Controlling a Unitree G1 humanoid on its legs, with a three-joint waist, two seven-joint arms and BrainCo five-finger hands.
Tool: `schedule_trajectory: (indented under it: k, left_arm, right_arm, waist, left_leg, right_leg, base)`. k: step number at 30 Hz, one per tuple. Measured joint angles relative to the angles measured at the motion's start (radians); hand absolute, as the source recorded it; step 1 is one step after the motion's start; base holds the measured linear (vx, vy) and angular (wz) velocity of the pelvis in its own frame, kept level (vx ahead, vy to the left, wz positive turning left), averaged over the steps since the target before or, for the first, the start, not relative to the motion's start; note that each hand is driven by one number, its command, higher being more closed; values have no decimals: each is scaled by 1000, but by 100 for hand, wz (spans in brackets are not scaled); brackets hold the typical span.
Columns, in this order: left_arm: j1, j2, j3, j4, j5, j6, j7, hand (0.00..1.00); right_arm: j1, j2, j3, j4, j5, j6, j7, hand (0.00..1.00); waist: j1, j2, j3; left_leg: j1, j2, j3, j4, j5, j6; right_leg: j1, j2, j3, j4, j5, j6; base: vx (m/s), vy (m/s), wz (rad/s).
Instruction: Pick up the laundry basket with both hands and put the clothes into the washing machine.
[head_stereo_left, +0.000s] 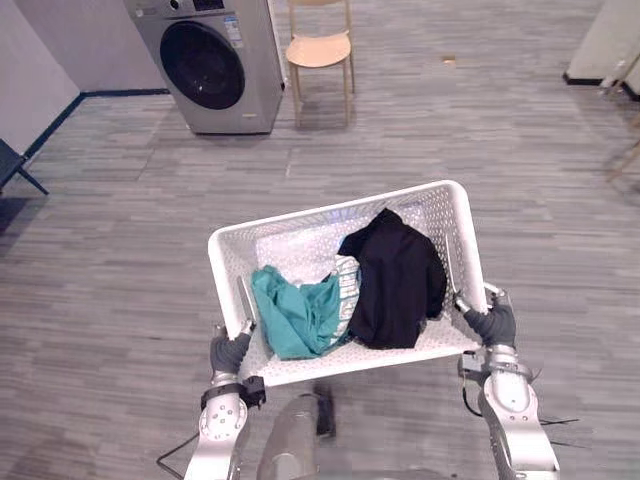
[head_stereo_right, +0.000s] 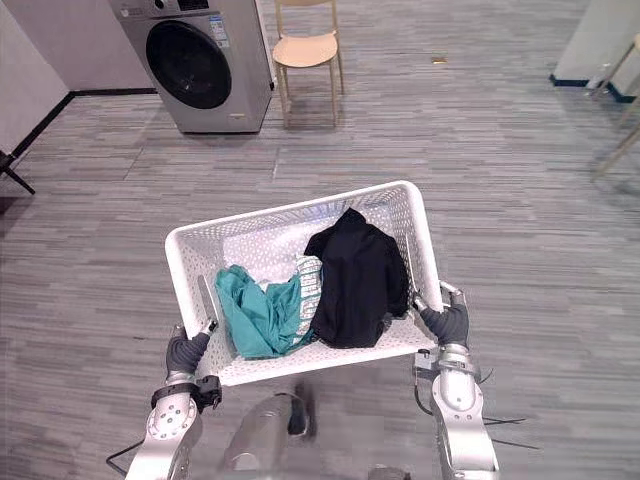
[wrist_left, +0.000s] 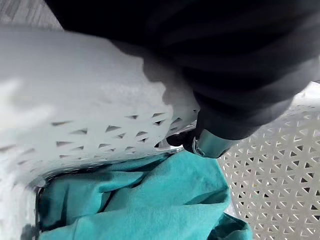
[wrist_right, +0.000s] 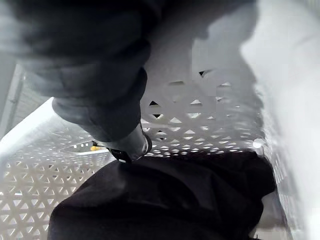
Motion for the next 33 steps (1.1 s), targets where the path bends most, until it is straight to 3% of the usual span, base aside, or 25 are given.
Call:
schedule_trajectory:
  k: [1,2,4,5,6,7,9,10,11,12,14,15,16,17,18,19,20,21,22,23,24,26,27,31,33]
  left_arm:
    - [-4,1,0,-1,1,9,0,100]
    - [-11,-1,0,0,4,22,0,100]
    - [3,5,-2,3,5,35,0,100]
    - [2,24,-3,8,5,35,0,100]
    - [-10,38,-4,19,5,37,0,100]
    - [-11,39,-4,25,5,40,0,100]
    - [8,52,-5,31,7,45,2,100]
    - [-1,77,-6,26,7,44,1,100]
    - [-3,79,-6,26,7,44,1,100]
    - [-18,98,-7,26,7,41,1,100]
    - [-48,105,-14,37,7,41,0,100]
    - [-55,105,-18,52,8,41,-3,100]
    - [-55,105,-21,57,10,41,-4,100]
    - [-54,107,-28,66,22,41,-5,100]
    - [-56,93,-46,91,29,41,-8,100]
    - [-56,82,-48,96,32,41,-8,100]
    - [-64,58,-47,104,40,41,-8,100]
    - [-79,54,-45,114,40,41,-8,100]
    - [-79,52,-42,115,40,41,-8,100]
    - [-62,41,-35,115,40,41,-8,100]
    - [-37,31,-26,112,39,41,-8,100]
    - [-27,33,-26,97,37,36,-8,100]
    - [-23,33,-25,81,36,34,-8,100]
    - [-20,30,-21,65,36,22,-9,100]
    - [-16,14,-18,61,37,22,-11,100]
  right_arm:
    - [-11,5,-3,19,0,2,0,100]
    - [-29,-1,-6,45,0,7,3,100]
    - [-34,6,-4,70,-2,7,9,100]
    - [-37,22,-8,75,-5,7,11,100]
    - [-34,40,-13,94,-4,8,11,100]
    - [-29,49,-15,104,-4,11,10,100]
    - [-15,63,-6,121,-4,16,9,100]
    - [-11,70,5,109,-3,7,9,100]
    - [-11,71,5,106,-3,7,9,100]
    - [-16,74,1,96,-3,2,9,100]
    - [-15,67,-6,96,-2,2,9,100]
    - [-8,71,-13,96,-2,4,9,100]
    - [-1,73,-14,95,-2,4,9,100]
    - [7,69,-15,95,-2,4,8,100]
    - [22,57,-24,102,-2,7,8,100]
    - [25,49,-25,102,-2,11,8,100]
    - [24,32,-30,102,-2,16,8,100]
    - [20,36,-41,101,-1,17,8,100]
    - [20,40,-42,99,-1,17,8,100]
    - [29,43,-35,89,-1,25,8,100]
    - [44,45,-20,73,-1,25,7,100]
    - [55,53,-20,41,-1,23,4,100]
    - [50,51,-20,26,0,22,3,100]
    - [23,39,-20,24,4,17,3,100]
    - [-1,18,-18,58,9,15,4,100]
  waist:
    - [-4,-14,-5]
    - [-20,-27,-5]
    - [-15,-54,-11]
    - [-22,-70,-1]
    - [-31,-81,5]
    - [-33,-81,6]
    - [-51,-69,8]
    - [-61,-67,3]
    - [-63,-69,3]
    - [-79,-73,1]
    - [-95,-78,4]
    - [-113,-80,7]
    - [-123,-95,-1]
    - [-132,-123,-12]
    - [-142,-97,-21]
    - [-142,-75,-31]
    - [-133,-13,-41]
    - [-133,7,-35]
    - [-133,11,-29]
    - [-125,26,-18]
    - [-108,37,-10]
    - [-90,24,-3]
    - [-64,7,7]
    - [-22,-9,16]
    - [-20,-10,14]
  left_leg:
    - [-7,-18,4,27,-24,44]
    - [-27,-33,16,121,-89,131]
    - [4,-58,42,186,-194,141]
    - [70,-85,54,178,-257,147]
    - [141,-106,55,172,-292,142]
    - [191,-115,55,155,-306,137]
    - [364,-119,58,50,-313,127]
    - [495,-116,56,-64,-321,112]
    - [504,-116,55,-72,-323,109]
    - [549,-116,46,-121,-332,93]
    - [606,-100,35,-162,-356,47]
    - [662,-103,19,-192,-366,30]
    - [691,-117,4,-208,-372,19]
    - [748,-136,-26,-229,-392,-14]
    - [812,-114,-65,-229,-406,-37]
    - [815,-95,-76,-215,-405,-37]
    - [789,-36,-92,-129,-401,-45]
    - [716,7,-98,68,-341,-104]
    - [680,22,-101,167,-291,-107]
    - [597,65,-106,403,-66,-91]
    - [487,137,-109,680,-24,-92]
    - [330,169,-99,900,-103,-42]
    - [239,163,-77,907,-160,-9]
    - [52,89,-17,554,-253,-22]
    - [44,24,-8,166,-200,-93]
  right_leg:
    - [10,-19,9,0,3,4]
    - [10,-53,24,49,20,33]
    - [-81,-90,67,299,23,89]
    - [-200,-121,101,625,92,220]
    - [-279,-141,109,866,109,225]
    - [-317,-154,95,967,103,198]
    - [-409,-165,17,1085,53,97]
    - [-527,-153,-67,1034,16,47]
    - [-540,-151,-73,1025,13,42]
    - [-628,-133,-119,897,-7,31]
    - [-690,-71,-143,566,33,19]
    - [-691,-39,-133,264,149,29]
    - [-697,-31,-119,164,203,38]
    - [-709,-33,-105,85,254,11]
    - [-709,-16,-86,142,423,-77]
    - [-717,-7,-94,174,448,-87]
    - [-734,24,-124,257,403,-101]
    - [-726,46,-144,332,313,-115]
    - [-704,59,-152,348,279,-117]
    - [-627,87,-152,346,222,-126]
    - [-514,125,-148,307,176,-139]
    - [-394,146,-128,259,128,-145]
    - [-308,144,-89,211,102,-148]
    - [-150,98,-21,91,70,-103]
    - [-80,56,-3,32,43,-69]
  base:
    - [775,313,-4]
    - [793,350,15]
    - [764,332,-9]
    - [691,260,-15]
    - [685,233,-11]
    - [775,212,-11]
    - [769,173,-33]
    - [501,93,-33]
    - [680,78,-13]
    - [442,14,11]
    - [579,-34,20]
    - [485,-61,31]
    - [770,-125,45]
    - [715,-139,51]
    - [895,-177,43]
    - [807,-171,22]
    - [782,-209,5]
    - [747,-228,7]
    - [739,-255,4]
    - [747,-192,-13]
    - [731,-153,-22]
    - [671,-85,-32]
    - [644,-62,-44]
    - [653,82,-43]
    - [703,218,-27]
